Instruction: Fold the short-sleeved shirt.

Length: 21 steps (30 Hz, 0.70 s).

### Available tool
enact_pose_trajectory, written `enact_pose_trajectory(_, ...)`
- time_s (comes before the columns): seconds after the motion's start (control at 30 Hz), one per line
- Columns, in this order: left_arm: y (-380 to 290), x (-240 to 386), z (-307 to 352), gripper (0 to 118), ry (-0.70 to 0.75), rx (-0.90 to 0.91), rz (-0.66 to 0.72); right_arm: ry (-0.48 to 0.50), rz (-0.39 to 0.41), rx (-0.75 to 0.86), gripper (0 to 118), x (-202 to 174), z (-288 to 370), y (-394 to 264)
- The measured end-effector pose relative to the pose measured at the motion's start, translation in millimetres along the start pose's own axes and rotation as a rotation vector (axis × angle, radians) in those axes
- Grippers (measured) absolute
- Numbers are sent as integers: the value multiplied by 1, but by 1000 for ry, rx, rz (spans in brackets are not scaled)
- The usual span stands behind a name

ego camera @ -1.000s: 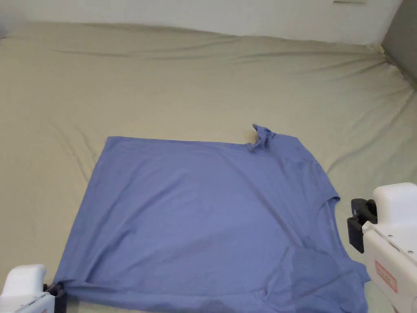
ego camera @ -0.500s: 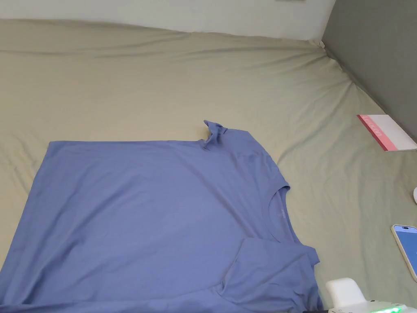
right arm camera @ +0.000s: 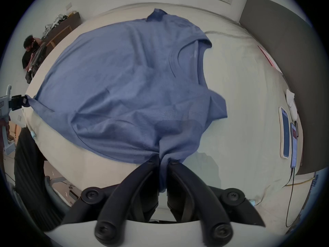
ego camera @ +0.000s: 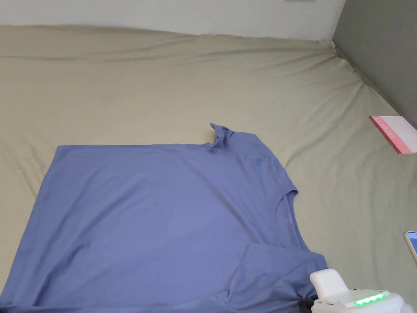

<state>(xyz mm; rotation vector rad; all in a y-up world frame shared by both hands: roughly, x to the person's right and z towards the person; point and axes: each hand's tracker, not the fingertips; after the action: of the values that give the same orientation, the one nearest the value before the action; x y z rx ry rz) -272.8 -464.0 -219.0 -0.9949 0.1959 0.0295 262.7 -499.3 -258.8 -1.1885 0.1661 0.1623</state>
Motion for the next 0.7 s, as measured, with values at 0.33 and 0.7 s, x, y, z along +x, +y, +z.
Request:
enact_pose_trajectory(0.33,40,-8,22,3,-19,165,59,74,-79,267,9,14,72,40)
enact_pose_trajectory(0.7,110,-11,-36,3,-38,187,83,-3,-127,204,9,18,27,123)
